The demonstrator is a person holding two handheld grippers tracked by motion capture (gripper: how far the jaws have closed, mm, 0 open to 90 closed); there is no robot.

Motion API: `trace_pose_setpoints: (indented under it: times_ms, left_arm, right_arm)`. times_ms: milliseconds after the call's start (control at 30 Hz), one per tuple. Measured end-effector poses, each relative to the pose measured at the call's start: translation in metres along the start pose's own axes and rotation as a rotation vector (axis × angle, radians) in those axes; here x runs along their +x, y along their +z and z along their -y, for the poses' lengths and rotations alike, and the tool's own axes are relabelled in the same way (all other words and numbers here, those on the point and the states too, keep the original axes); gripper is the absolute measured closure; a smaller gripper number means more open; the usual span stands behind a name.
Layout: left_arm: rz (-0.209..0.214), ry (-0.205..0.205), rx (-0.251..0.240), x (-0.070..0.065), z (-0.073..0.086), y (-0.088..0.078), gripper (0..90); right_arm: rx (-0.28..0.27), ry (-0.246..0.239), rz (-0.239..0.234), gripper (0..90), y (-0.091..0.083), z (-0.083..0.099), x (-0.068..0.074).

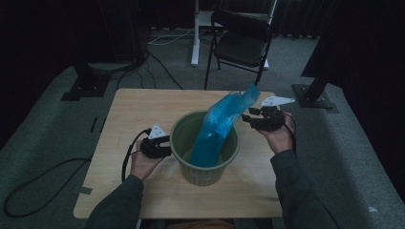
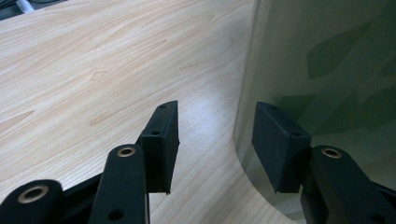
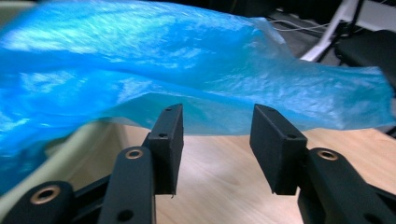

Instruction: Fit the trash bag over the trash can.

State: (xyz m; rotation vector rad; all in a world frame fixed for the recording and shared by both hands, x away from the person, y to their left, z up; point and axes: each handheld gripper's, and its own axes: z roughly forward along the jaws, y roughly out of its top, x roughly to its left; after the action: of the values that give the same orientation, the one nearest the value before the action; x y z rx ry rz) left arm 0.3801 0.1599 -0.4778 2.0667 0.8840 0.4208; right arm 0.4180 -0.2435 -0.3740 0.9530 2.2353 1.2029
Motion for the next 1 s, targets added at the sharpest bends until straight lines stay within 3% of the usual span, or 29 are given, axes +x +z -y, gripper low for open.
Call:
trace_pose_setpoints:
  times_ms: [233, 467, 533, 600, 633, 667, 733, 867, 1000]
  left_arm:
    - [0.002, -0.001, 0.0, 0.0, 0.0, 0.0, 51.2]
    - [0.004, -0.004, 0.0, 0.0, 0.0, 0.0, 51.1]
    - [0.004, -0.002, 0.0, 0.0, 0.0, 0.0, 51.2]
    - [0.004, -0.002, -0.001, 0.0, 0.0, 0.0, 51.2]
    - [0.004, -0.002, -0.001, 0.0, 0.0, 0.0, 51.2]
    - [0.005, -0.003, -0.004, 0.001, 0.0, -0.001, 51.1]
    - [0.003, -0.006, -0.004, 0.001, 0.0, -0.002, 51.1]
    - [0.001, -0.013, -0.014, 0.002, 0.0, -0.004, 51.2]
    - [0.007, -0.018, -0.027, 0.001, 0.0, -0.008, 51.2]
  right_arm:
    - [0.034, -0.104, 0.082, 51.4, 0.005, -0.003, 0.003]
    - [0.069, -0.147, 0.063, 50.4, 0.019, -0.008, 0.001]
    - [0.089, -0.153, 0.062, 55.7, 0.025, -0.009, 0.001]
    - [0.094, -0.147, 0.06, 66.3, 0.029, -0.009, 0.002]
    - [0.094, -0.147, 0.06, 66.3, 0.029, -0.009, 0.002]
    - [0.085, -0.122, 0.044, 79.7, 0.03, -0.009, 0.002]
    - [0.066, -0.093, 0.027, 87.6, 0.029, -0.009, 0.001]
    - [0.006, -0.021, -0.03, 90.0, 0.018, -0.011, -0.002]
    - [-0.044, 0.002, -0.067, 89.9, 0.003, -0.014, -0.003]
